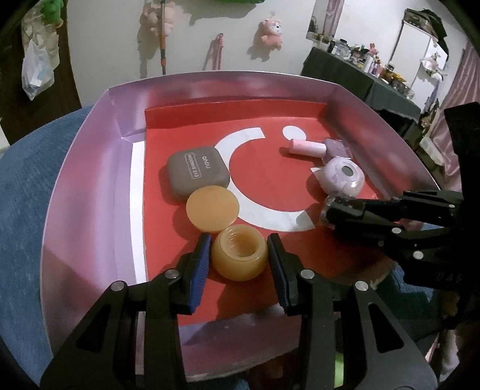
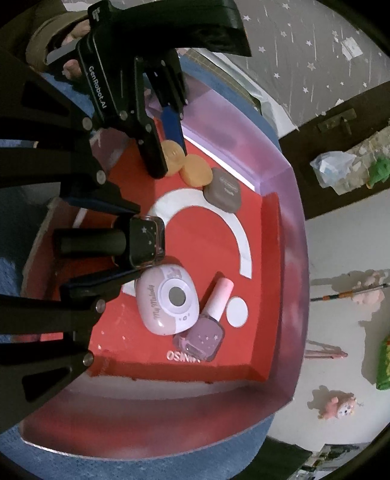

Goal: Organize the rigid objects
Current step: 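Lower both items onto the box base and open both grippers, then lift both grippers out of the box toward the remaining items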

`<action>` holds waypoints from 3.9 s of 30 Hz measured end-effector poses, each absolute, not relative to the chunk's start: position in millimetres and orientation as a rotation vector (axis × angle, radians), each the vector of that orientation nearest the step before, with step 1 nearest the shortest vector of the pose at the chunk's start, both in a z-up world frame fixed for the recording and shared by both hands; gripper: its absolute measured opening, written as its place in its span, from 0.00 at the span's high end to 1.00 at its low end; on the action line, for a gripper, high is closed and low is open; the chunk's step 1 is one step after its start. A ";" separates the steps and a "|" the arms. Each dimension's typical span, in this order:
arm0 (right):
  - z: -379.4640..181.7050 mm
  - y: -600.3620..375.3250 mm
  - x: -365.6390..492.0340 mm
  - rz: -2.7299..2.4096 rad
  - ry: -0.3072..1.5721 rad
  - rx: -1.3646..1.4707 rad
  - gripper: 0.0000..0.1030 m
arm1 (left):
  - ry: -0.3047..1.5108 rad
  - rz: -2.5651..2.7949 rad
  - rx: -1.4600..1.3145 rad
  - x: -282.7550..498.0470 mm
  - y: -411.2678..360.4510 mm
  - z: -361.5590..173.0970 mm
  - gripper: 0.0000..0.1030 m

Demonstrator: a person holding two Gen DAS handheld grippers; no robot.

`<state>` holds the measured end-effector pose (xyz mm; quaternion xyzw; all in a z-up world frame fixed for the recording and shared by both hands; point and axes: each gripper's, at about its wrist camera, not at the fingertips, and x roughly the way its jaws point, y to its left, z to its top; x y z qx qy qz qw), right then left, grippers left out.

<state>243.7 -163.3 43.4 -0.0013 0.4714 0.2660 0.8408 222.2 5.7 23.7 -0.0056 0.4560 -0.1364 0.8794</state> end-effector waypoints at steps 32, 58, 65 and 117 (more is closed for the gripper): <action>38.9 -174.9 258.5 0.402 0.924 -0.018 0.63 | 0.904 -0.182 0.026 234.8 7.0 20.0 0.64; 43.5 -177.0 251.3 0.409 0.906 0.006 0.49 | 0.871 -0.170 0.049 225.2 4.0 27.9 0.45; 52.5 -177.9 241.8 0.414 0.884 0.006 0.44 | 0.840 -0.159 0.076 217.0 -0.2 34.9 0.39; 77.6 -203.5 99.6 0.423 0.631 0.091 0.00 | 0.728 -0.199 -0.090 94.4 14.4 52.0 0.00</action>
